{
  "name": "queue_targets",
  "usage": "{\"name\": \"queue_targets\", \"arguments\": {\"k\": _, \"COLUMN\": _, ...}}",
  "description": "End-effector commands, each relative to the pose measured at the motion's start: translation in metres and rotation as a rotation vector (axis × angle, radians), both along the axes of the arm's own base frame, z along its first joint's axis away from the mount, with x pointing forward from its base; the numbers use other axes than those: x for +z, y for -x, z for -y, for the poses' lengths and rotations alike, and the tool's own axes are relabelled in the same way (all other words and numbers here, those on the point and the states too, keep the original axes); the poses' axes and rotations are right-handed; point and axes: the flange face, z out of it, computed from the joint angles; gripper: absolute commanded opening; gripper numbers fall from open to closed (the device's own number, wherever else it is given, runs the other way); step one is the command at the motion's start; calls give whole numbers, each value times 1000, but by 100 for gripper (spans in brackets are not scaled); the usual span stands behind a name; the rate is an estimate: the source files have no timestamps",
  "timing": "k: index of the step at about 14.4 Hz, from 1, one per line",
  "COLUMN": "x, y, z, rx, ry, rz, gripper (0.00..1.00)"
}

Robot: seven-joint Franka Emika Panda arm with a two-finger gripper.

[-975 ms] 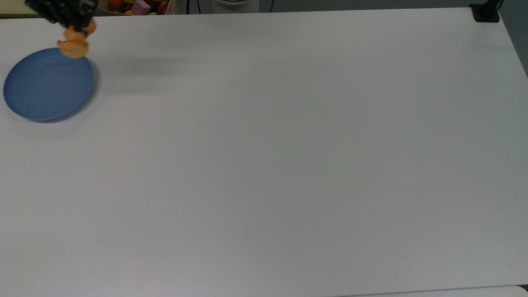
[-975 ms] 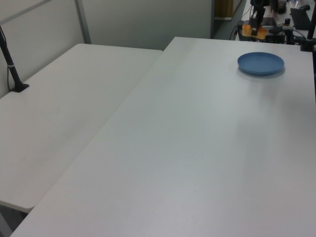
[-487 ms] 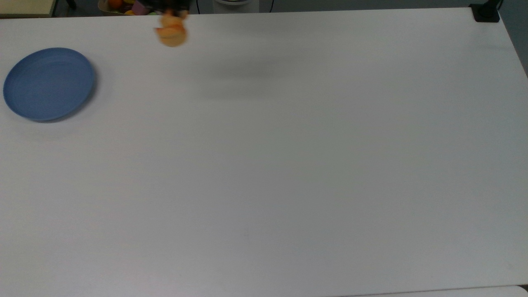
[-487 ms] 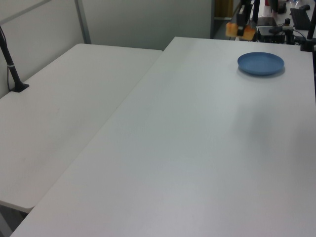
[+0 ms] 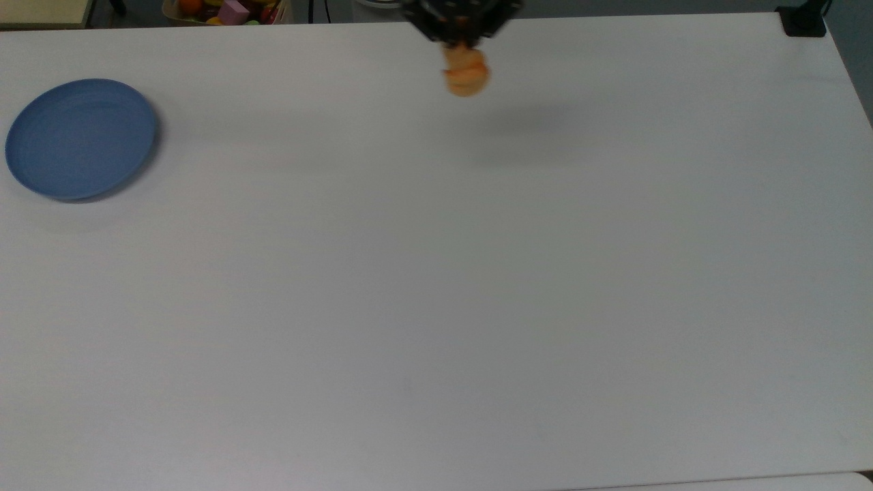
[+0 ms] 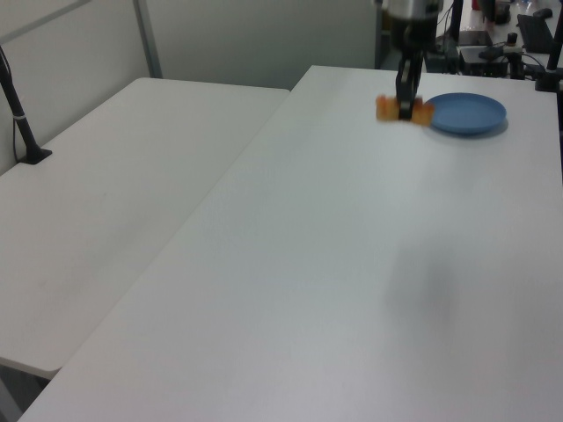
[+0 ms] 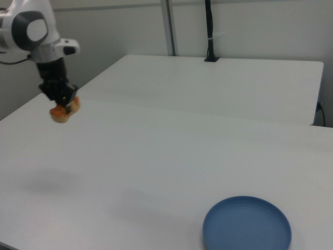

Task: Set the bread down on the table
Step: 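Lift the bread roll off the plate and carry it across the table, then lower the held bread roll onto the bare table surface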

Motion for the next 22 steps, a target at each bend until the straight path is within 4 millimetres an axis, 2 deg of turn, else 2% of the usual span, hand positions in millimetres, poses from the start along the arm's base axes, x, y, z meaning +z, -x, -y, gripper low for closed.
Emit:
{"name": "queue_targets", "arguments": {"k": 1, "x": -44, "y": 5, "z": -85, "rx": 12, "ry": 2, "rz": -15, "gripper": 3}}
{"name": "queue_targets", "arguments": {"k": 3, "x": -81, "y": 11, "z": -128, "rx": 18, "ry": 29, "rz": -17, "gripper": 3}}
{"name": "queue_targets", "arguments": {"k": 4, "x": -106, "y": 18, "z": -156, "rx": 12, "ry": 50, "rz": -22, "gripper": 3}}
{"name": "queue_targets", "arguments": {"k": 5, "x": -131, "y": 24, "z": -182, "rx": 7, "ry": 53, "rz": -32, "gripper": 11}}
{"name": "queue_targets", "arguments": {"k": 8, "x": -192, "y": 37, "z": -216, "rx": 9, "ry": 93, "rz": -45, "gripper": 27}}
{"name": "queue_targets", "arguments": {"k": 10, "x": -226, "y": 43, "z": -231, "rx": -5, "ry": 120, "rz": -36, "gripper": 32}}
{"name": "queue_targets", "arguments": {"k": 13, "x": -247, "y": 41, "z": -234, "rx": -19, "ry": 128, "rz": -33, "gripper": 33}}
{"name": "queue_targets", "arguments": {"k": 15, "x": -261, "y": 44, "z": -234, "rx": -15, "ry": 141, "rz": -50, "gripper": 43}}
{"name": "queue_targets", "arguments": {"k": 17, "x": -264, "y": 45, "z": -233, "rx": -14, "ry": 145, "rz": -54, "gripper": 52}}
{"name": "queue_targets", "arguments": {"k": 19, "x": -264, "y": 46, "z": -233, "rx": -24, "ry": 146, "rz": -55, "gripper": 64}}
{"name": "queue_targets", "arguments": {"k": 21, "x": -267, "y": 47, "z": -231, "rx": -21, "ry": 154, "rz": -57, "gripper": 83}}
{"name": "queue_targets", "arguments": {"k": 22, "x": -267, "y": 46, "z": -231, "rx": -15, "ry": 162, "rz": -49, "gripper": 89}}
